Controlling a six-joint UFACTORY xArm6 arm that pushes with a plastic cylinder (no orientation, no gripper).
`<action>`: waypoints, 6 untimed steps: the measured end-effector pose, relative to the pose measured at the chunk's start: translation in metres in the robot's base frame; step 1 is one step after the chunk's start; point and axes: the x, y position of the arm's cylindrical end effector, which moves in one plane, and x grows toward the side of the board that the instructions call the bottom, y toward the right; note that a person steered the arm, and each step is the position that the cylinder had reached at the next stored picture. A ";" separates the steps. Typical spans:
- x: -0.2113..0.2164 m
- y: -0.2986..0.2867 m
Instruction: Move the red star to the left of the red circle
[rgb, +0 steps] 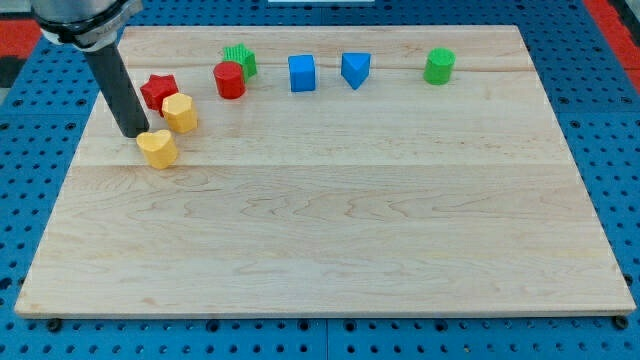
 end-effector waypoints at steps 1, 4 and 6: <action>-0.025 0.001; -0.062 0.028; -0.065 0.066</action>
